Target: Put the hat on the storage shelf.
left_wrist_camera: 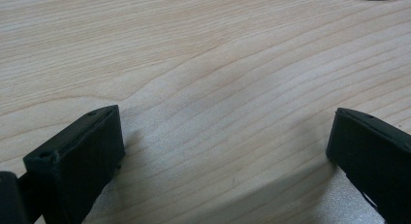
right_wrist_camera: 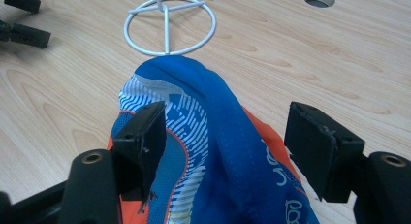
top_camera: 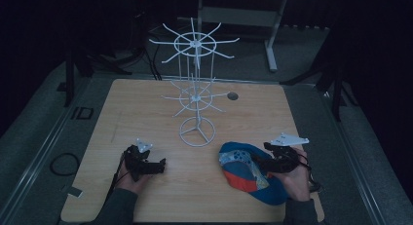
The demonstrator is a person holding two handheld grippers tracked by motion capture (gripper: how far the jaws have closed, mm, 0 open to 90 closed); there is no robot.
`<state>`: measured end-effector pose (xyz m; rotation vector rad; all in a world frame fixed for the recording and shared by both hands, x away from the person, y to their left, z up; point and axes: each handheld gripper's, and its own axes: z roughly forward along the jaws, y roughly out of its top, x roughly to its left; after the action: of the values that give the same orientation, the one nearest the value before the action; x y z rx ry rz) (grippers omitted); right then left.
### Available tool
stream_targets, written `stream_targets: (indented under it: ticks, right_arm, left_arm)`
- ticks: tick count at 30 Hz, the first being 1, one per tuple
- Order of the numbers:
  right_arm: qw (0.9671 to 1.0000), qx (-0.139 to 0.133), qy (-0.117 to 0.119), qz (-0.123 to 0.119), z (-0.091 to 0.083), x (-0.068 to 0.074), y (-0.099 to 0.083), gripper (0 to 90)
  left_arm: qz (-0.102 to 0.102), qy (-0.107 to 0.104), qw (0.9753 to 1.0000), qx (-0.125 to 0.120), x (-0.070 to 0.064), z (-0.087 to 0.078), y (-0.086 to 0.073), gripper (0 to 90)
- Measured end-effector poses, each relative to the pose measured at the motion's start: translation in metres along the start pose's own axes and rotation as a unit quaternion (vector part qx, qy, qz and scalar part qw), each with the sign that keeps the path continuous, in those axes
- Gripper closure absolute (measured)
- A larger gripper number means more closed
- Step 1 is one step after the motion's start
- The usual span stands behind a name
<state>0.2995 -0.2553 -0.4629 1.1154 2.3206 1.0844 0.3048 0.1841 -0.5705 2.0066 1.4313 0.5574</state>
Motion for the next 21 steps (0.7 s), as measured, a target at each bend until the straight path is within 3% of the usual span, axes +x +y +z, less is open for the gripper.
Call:
stream_targets:
  ticks: [17, 21]
  right_arm:
    - [1.0000, 0.003, 0.005, -0.002, 0.0041, 0.0007, 0.0008, 31.2]
    - [0.9996, 0.021, 0.017, -0.007, 0.0088, 0.0016, 0.0022, 31.3]
  left_arm:
    - [0.000, -0.001, 1.0000, 0.000, -0.0001, 0.0000, 0.0000, 0.1]
    - [0.000, -0.001, 1.0000, 0.000, -0.0002, 0.0001, 0.0000, 0.1]
